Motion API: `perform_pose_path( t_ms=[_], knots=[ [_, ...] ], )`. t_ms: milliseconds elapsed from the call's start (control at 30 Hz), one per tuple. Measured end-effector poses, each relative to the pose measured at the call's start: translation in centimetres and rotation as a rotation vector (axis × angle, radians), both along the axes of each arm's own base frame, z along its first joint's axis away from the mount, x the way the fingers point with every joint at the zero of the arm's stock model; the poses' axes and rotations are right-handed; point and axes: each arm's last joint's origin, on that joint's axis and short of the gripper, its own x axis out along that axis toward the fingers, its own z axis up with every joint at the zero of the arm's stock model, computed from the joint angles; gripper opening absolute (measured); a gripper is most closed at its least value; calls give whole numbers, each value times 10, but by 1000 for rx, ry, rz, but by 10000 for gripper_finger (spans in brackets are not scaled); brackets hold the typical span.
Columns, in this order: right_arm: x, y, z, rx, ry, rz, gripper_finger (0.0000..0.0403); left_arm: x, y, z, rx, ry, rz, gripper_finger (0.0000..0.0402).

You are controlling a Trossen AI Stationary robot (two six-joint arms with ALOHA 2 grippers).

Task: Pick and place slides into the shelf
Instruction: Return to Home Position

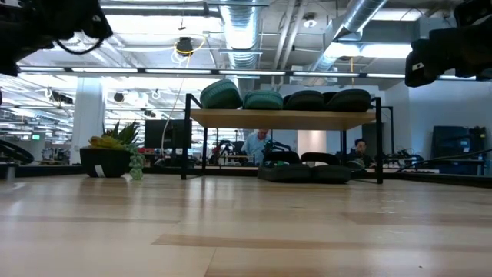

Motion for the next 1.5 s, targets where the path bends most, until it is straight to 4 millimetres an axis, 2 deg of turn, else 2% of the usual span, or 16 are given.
perform_pose_path(
  t_ms=[233, 367, 500, 600, 700, 900, 1200, 1367, 1500],
  knots=[
    [0, 0, 1, 1, -7, 0, 122, -2, -2, 4, 90, -72, -41, 0],
    [0, 0, 1, 1, -7, 0, 122, 0, 5, 3, -70, -20, 80, 0],
    [0, 0, 0, 1, -6, 0, 122, 0, 7, 1, -136, 15, 92, 0],
    [0, 0, 0, 1, -6, 0, 122, 1, 11, 1, -219, 29, 168, 0],
    [0, 0, 0, 6, -4, 1, 122, 3, 10, -6, -225, 100, 167, 0],
    [0, 0, 0, 9, -3, 1, 122, 6, 13, -18, -347, 242, 232, 0],
    [0, 0, 0, 34, 4, 2, 122, 7, 13, -27, -342, 337, 235, 0],
    [0, 0, 0, 34, 5, 2, 122, 7, 11, -31, -304, 389, 178, 0],
    [0, 0, -1, 34, 13, 2, 122, 7, 11, -34, -306, 413, 209, 0]
  ],
)
